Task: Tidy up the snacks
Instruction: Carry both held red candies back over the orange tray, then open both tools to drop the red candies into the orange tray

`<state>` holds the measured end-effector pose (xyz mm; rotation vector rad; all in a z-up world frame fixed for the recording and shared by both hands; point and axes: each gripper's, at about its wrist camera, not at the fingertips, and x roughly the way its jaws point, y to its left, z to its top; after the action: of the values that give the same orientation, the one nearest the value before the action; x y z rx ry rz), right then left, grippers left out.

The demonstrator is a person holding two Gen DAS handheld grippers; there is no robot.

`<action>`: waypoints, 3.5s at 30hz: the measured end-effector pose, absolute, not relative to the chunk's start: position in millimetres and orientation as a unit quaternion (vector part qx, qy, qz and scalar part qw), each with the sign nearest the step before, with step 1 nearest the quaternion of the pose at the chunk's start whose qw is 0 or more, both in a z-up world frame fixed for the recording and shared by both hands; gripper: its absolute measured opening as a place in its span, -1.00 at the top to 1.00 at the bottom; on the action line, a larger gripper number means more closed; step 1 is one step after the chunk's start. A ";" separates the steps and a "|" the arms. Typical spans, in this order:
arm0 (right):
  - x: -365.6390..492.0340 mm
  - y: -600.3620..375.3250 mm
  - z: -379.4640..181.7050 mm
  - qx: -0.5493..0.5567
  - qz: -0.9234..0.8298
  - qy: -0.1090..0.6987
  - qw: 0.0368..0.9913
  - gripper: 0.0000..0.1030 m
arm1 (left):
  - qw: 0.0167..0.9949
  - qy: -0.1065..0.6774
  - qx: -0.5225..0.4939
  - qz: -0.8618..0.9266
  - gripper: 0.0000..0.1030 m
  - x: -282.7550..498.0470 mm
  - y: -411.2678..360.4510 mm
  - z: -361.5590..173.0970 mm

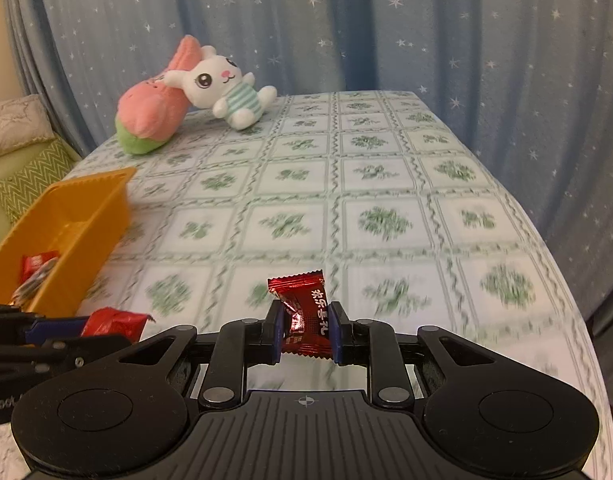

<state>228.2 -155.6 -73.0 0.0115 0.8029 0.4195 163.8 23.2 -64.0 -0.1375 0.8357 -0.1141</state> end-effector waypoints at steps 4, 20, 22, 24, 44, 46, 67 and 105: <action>196.0 -150.6 -64.3 0.006 0.199 0.388 0.900 0.55 | 0.911 0.404 -0.072 -0.046 0.55 135.8 29.6 -56.2; 97.3 -110.7 -32.8 -0.009 0.236 0.391 0.890 0.55 | 0.924 0.374 -0.076 -0.006 0.55 49.7 63.4 -13.5; 90.9 -102.3 -28.3 -0.014 0.245 0.387 0.889 0.55 | 0.926 0.371 -0.075 0.001 0.55 43.3 67.7 -8.7; 86.5 -94.0 -24.4 -0.017 0.254 0.384 0.888 0.55 | 0.927 0.366 -0.077 0.008 0.55 37.1 73.3 -4.6; 76.9 -35.3 -10.8 -0.037 0.305 0.370 0.877 0.55 | 0.928 0.357 -0.090 0.058 0.55 10.1 124.5 4.2; 79.4 -30.0 -11.2 -0.037 0.308 0.370 0.876 0.55 | 0.928 0.358 -0.089 0.058 0.55 12.1 128.2 3.7; 158.5 45.7 -15.9 -0.036 0.326 0.376 0.867 0.55 | 0.927 0.363 -0.069 0.066 0.55 85.6 194.1 -0.9; 199.2 84.1 -42.9 -0.019 0.336 0.411 0.847 0.55 | 0.915 0.390 -0.066 0.080 0.34 116.9 238.7 -37.0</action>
<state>199.2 84.1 -42.9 -0.0397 0.8676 0.7091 116.9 238.7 -37.0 -0.1364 0.8020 0.1646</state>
